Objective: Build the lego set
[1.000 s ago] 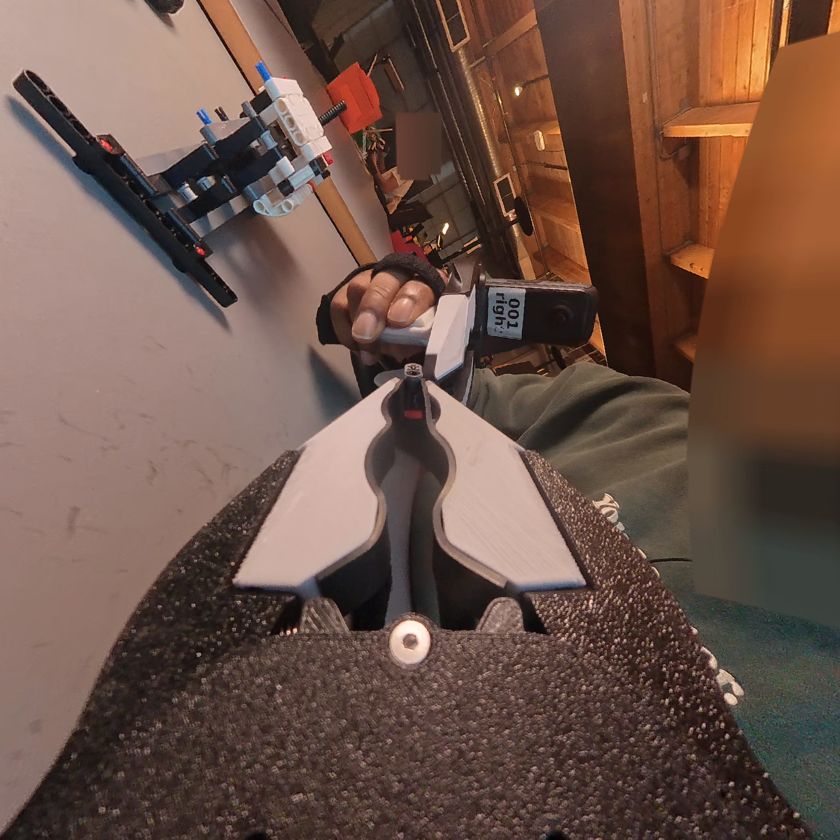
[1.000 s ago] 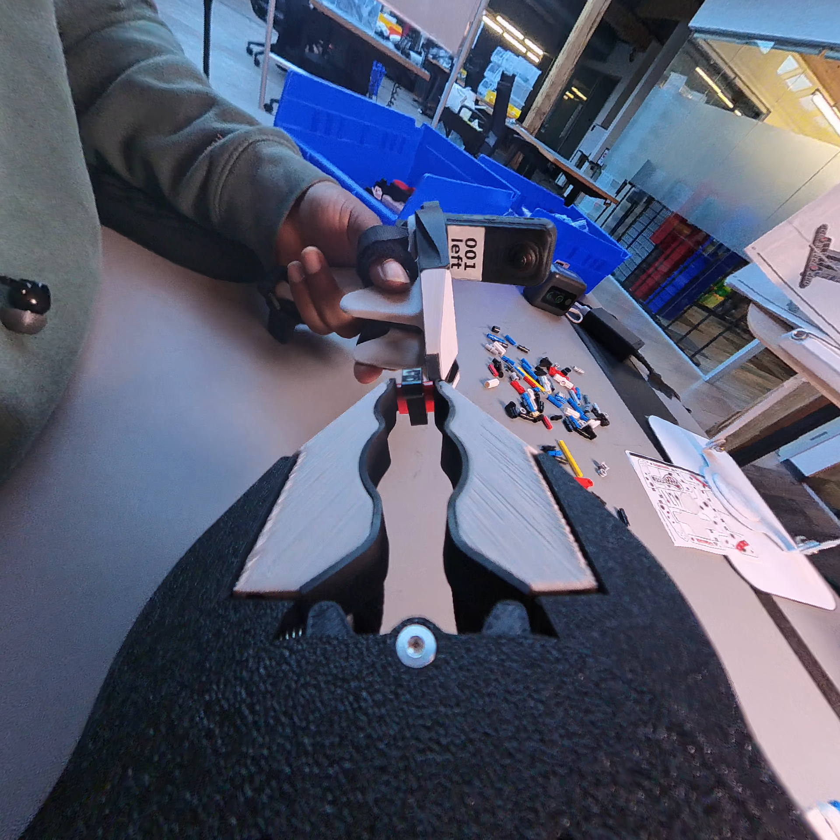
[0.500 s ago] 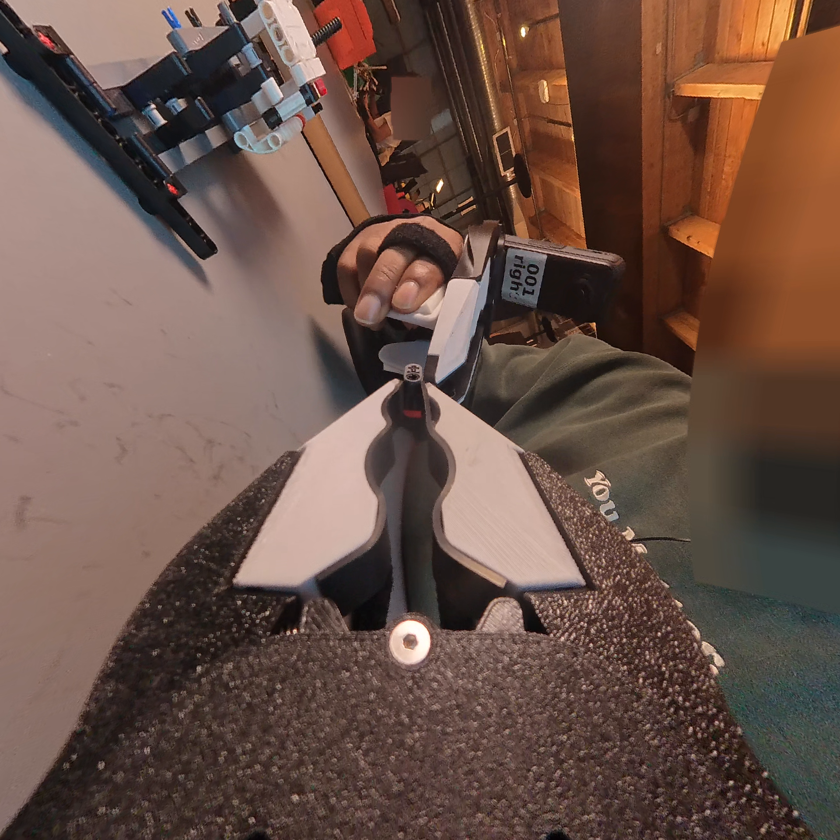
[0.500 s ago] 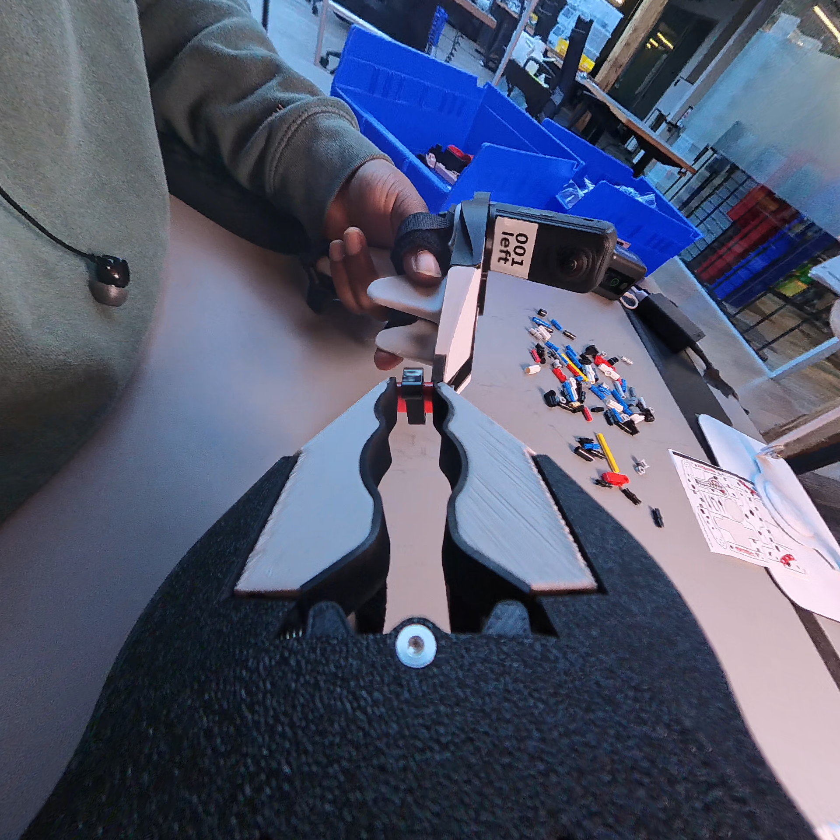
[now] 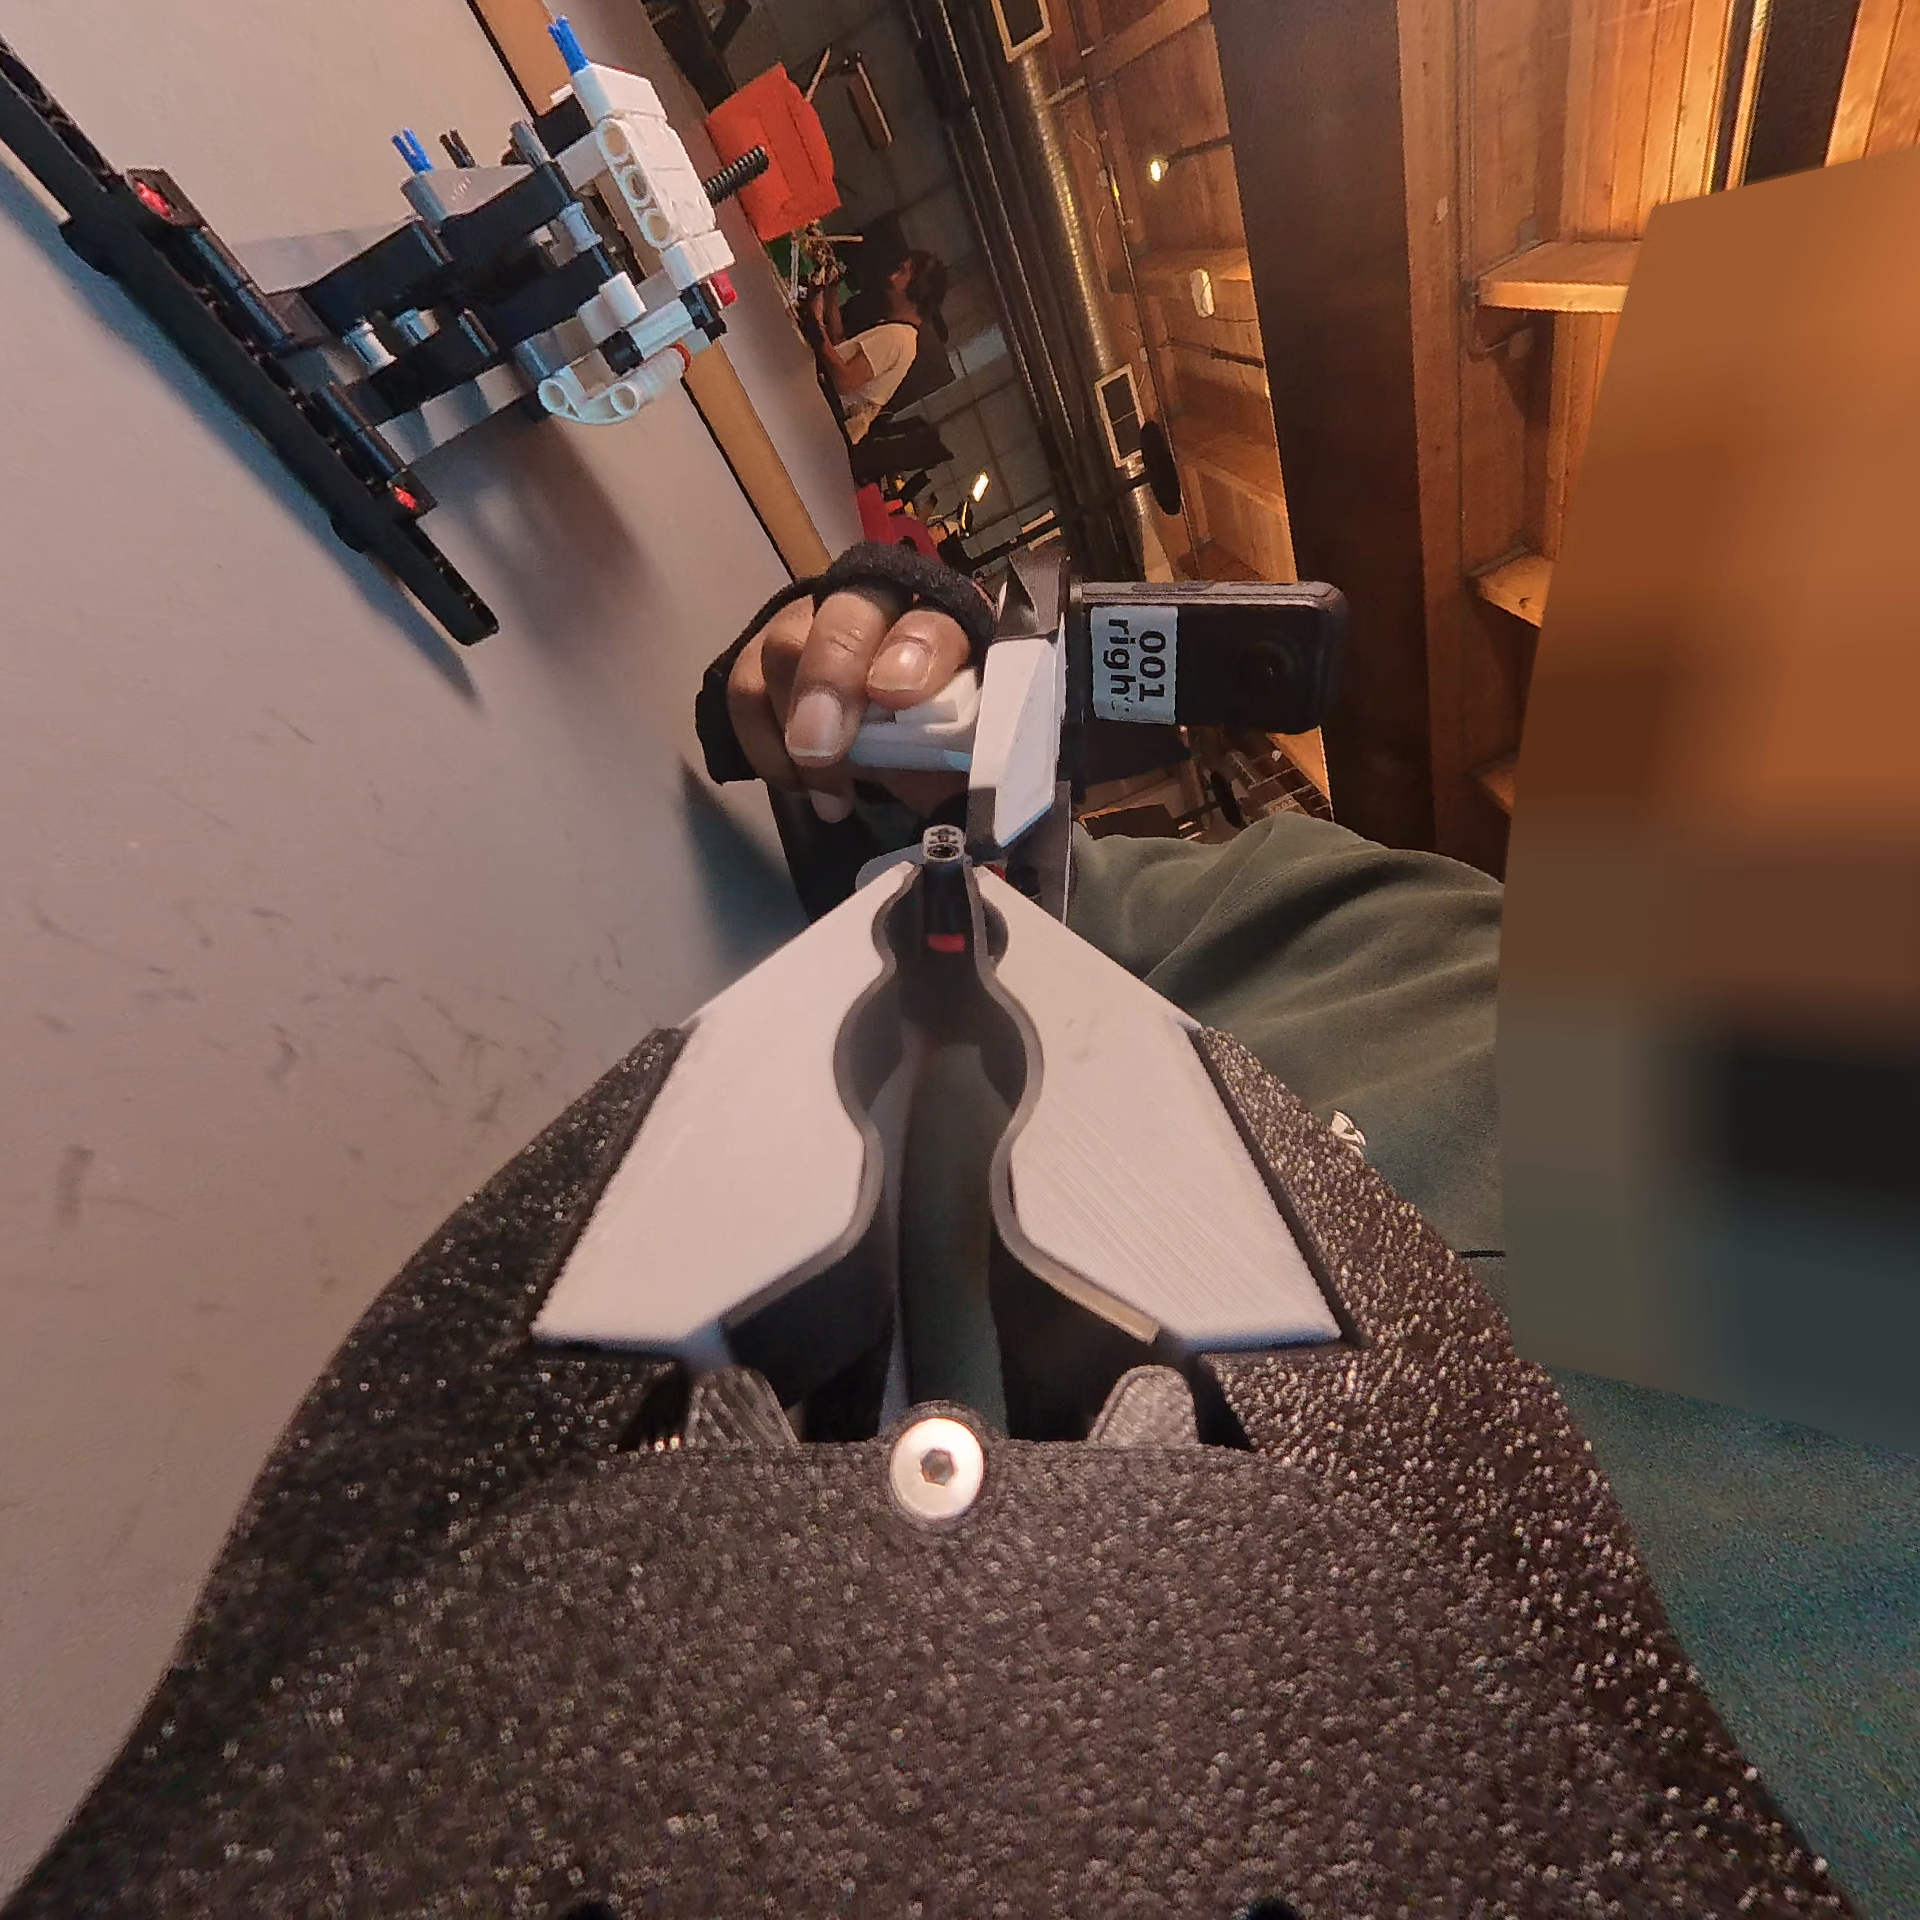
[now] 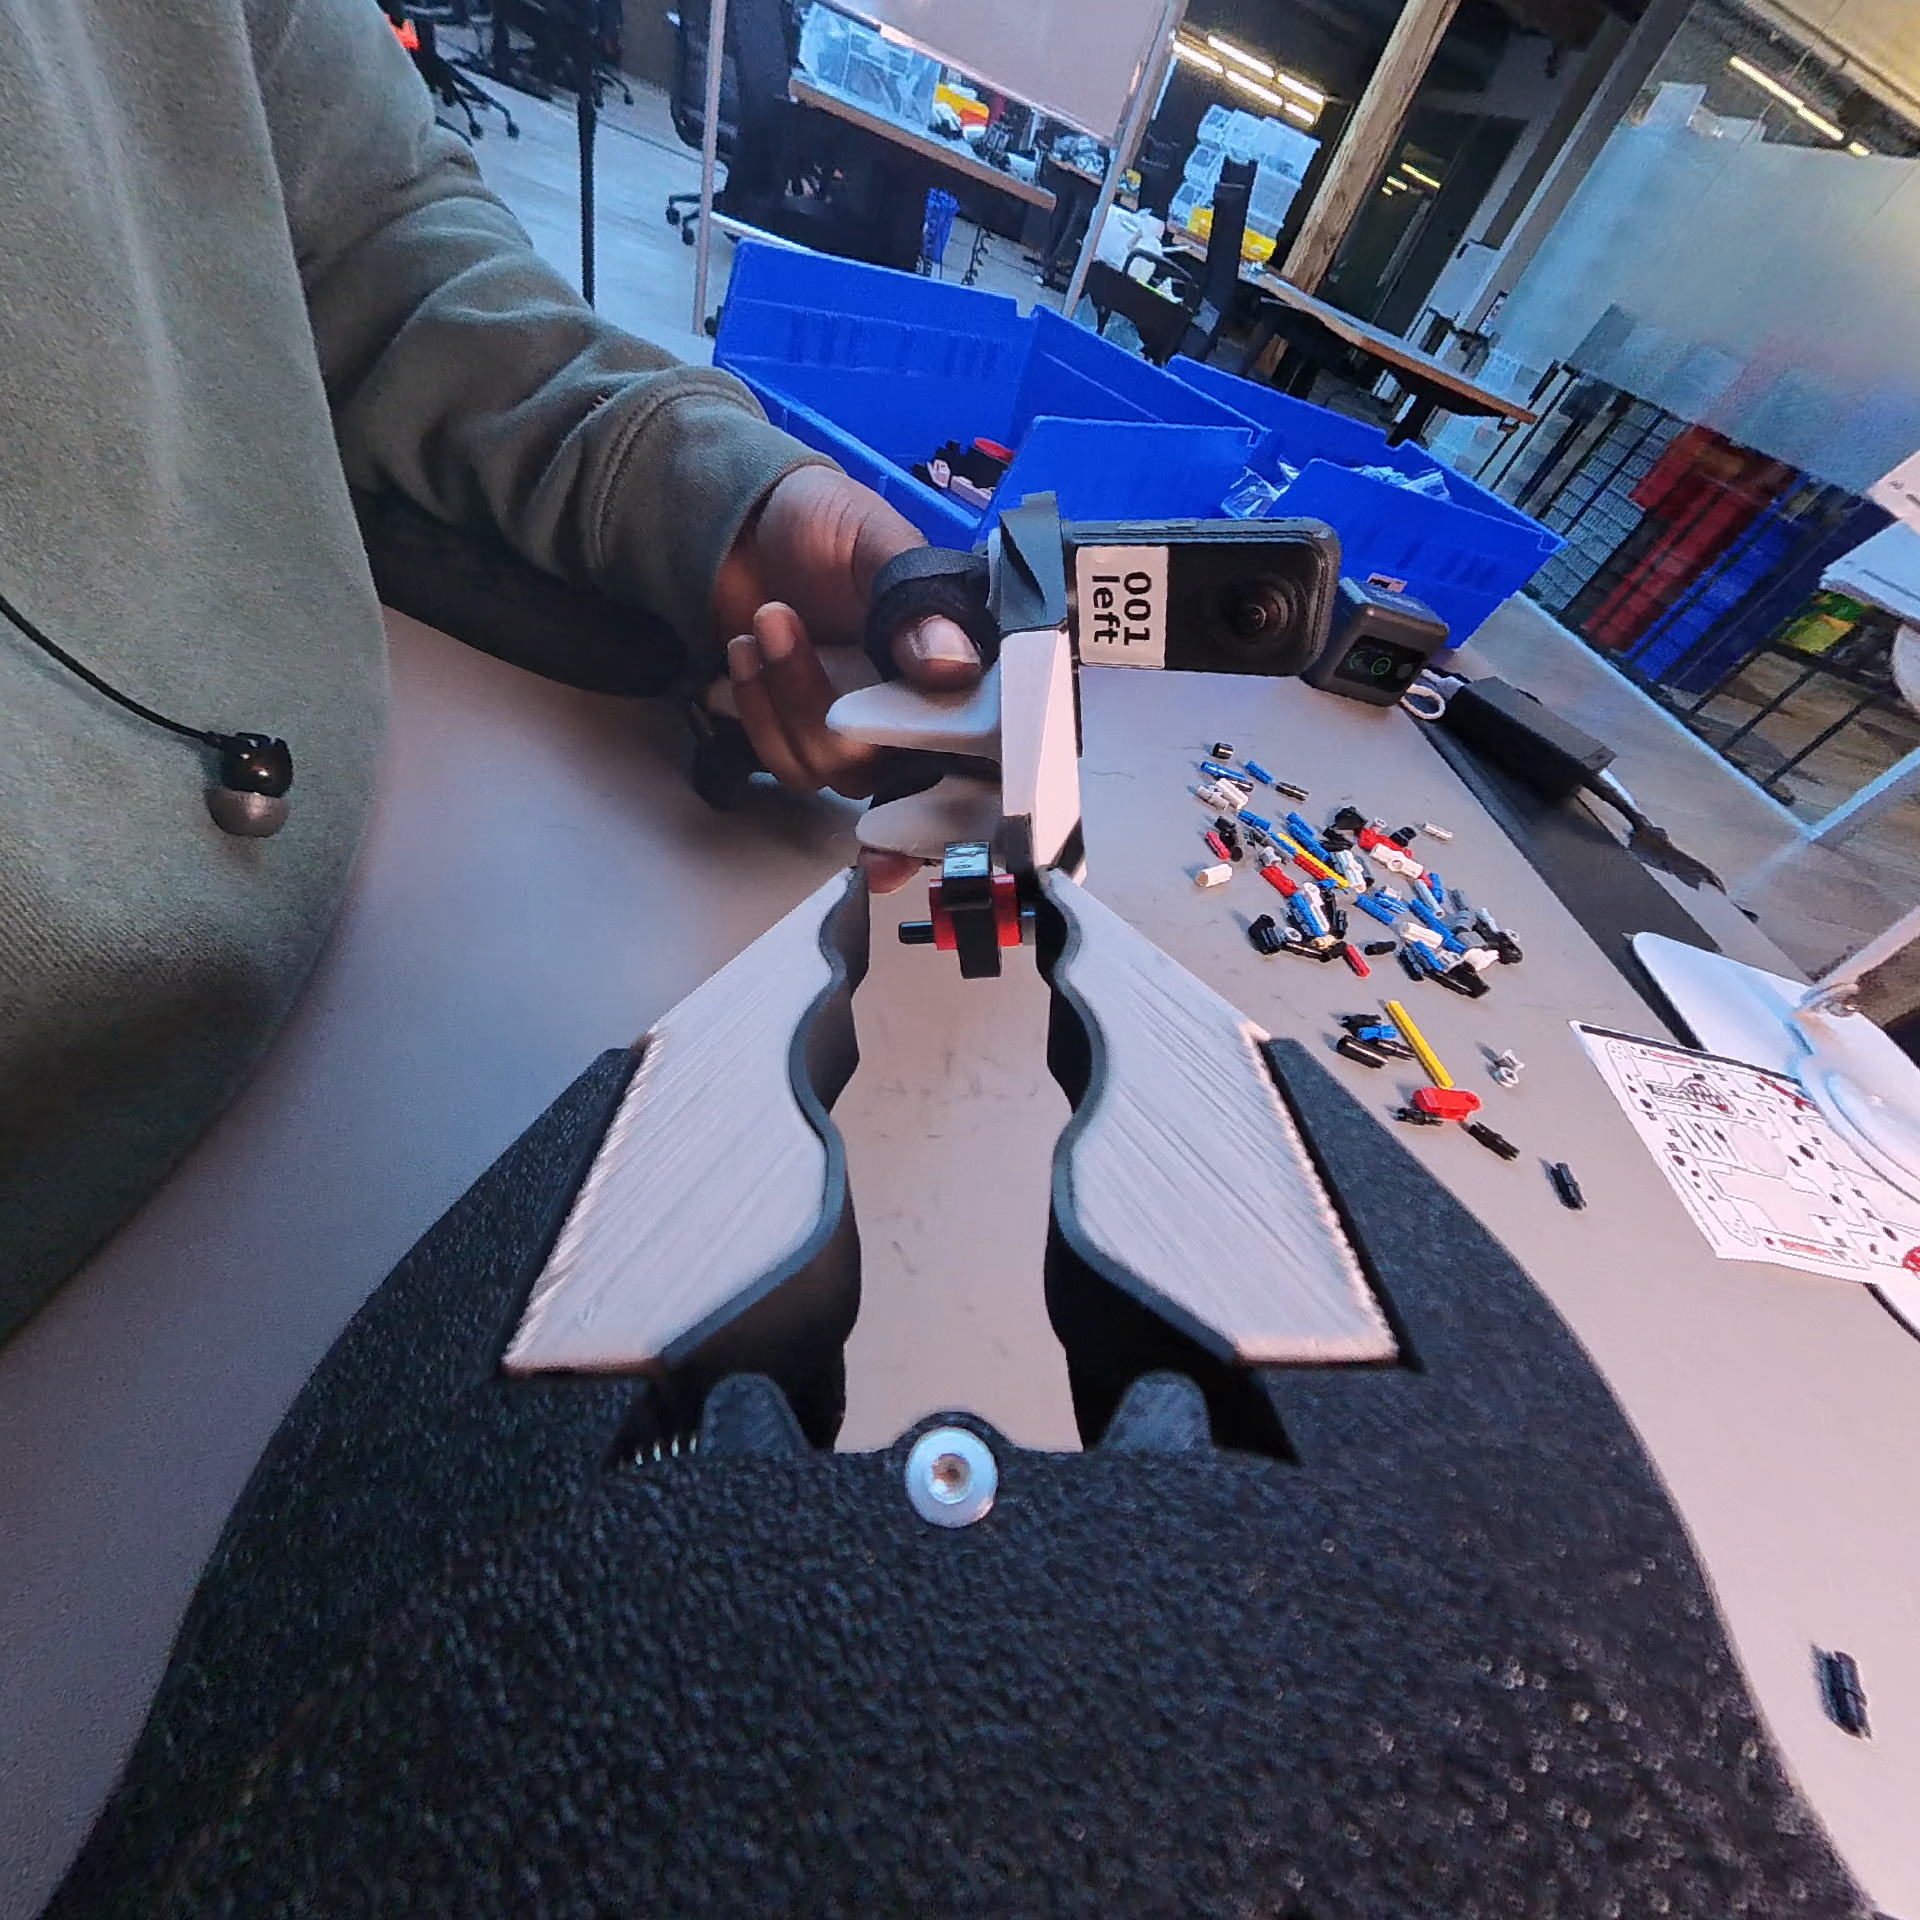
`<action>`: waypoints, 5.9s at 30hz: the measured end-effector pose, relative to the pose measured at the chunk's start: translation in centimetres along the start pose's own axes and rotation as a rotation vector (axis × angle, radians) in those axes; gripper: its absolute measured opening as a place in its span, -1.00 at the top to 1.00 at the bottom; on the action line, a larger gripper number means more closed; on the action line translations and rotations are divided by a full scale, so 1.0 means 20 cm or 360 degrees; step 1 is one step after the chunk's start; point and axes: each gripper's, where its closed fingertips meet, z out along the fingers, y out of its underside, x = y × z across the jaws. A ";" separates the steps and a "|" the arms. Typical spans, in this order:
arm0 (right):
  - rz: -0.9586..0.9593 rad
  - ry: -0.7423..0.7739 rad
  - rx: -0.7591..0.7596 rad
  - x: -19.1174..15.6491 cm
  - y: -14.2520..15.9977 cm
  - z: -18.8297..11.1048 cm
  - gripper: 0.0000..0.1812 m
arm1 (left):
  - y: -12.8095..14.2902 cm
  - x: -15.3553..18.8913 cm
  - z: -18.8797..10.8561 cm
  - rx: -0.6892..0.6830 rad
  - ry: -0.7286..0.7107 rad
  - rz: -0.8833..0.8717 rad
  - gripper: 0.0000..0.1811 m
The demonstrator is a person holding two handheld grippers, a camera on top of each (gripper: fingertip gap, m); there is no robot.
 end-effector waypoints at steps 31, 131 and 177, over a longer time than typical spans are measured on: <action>0.1668 -0.0230 0.0370 0.21 -0.02 -0.03 0.92 | -0.13 0.04 -0.08 0.0169 -0.0034 0.0240 0.62; 0.0526 0.1867 -0.0302 2.50 0.15 -0.16 0.15 | -1.14 0.22 -0.68 0.0999 -0.1353 0.1650 0.98; 0.0570 0.1674 -0.0384 2.42 0.21 -0.10 -0.01 | -2.06 -0.20 -0.73 0.0044 -0.1741 0.1640 0.98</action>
